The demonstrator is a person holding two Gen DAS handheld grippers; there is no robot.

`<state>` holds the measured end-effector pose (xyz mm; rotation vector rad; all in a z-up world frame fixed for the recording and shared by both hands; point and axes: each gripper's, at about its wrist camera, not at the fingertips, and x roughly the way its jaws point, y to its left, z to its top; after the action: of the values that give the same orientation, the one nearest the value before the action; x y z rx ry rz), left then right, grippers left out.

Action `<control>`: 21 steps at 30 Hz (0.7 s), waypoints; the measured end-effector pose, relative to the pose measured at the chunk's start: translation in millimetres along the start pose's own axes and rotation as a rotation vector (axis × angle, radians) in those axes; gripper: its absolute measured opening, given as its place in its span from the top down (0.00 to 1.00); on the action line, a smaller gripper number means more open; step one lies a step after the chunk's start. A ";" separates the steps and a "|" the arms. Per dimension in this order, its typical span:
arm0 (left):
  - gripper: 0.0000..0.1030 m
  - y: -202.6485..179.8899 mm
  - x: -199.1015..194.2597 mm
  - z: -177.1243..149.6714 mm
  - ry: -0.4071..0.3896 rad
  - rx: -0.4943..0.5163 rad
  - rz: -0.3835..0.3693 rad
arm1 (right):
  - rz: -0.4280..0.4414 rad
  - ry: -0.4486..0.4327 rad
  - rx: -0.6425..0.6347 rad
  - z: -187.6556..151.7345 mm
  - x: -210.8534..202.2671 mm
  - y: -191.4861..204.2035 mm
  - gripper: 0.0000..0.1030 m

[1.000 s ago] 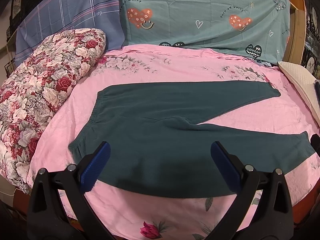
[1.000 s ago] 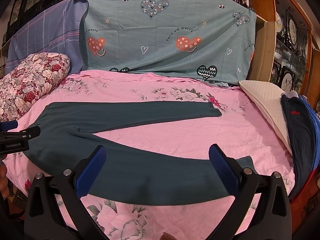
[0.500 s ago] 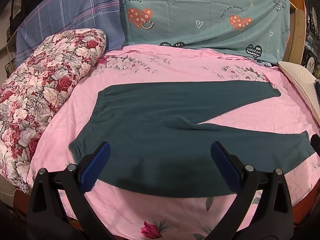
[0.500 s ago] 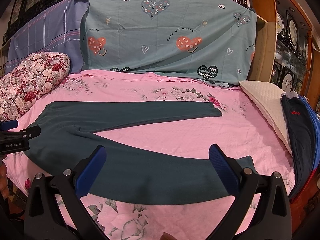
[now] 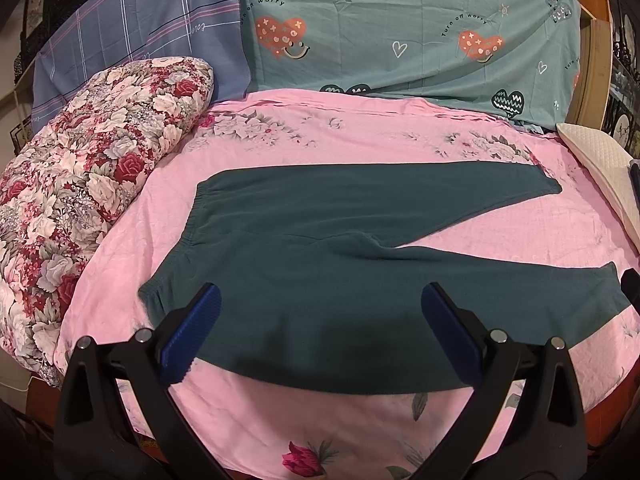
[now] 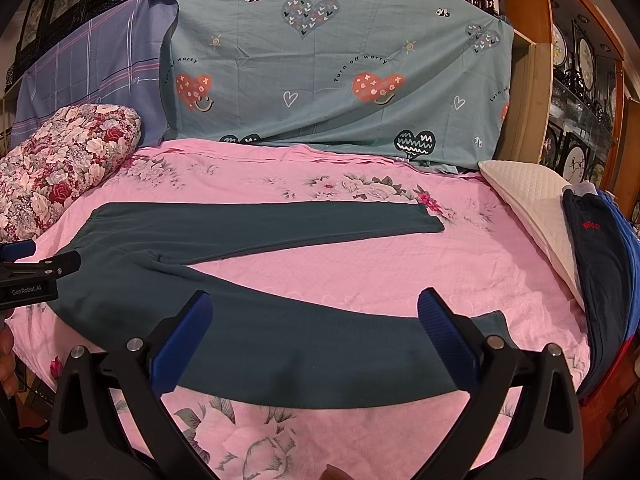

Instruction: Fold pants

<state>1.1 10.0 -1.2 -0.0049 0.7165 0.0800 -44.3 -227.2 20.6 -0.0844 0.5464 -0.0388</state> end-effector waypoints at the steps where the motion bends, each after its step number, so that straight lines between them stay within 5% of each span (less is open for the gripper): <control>1: 0.02 -0.4 -0.1 0.0 0.000 0.000 0.000 | 0.001 0.000 0.000 -0.1 0.0 0.3 0.01; 21: 0.02 5.6 1.8 -5.4 0.007 -0.006 0.000 | 0.021 0.009 -0.008 -4.0 2.7 0.6 0.01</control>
<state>-1.5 15.5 -6.3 -0.0109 0.7229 0.0821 -44.1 -227.1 15.7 -0.0862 0.5561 -0.0170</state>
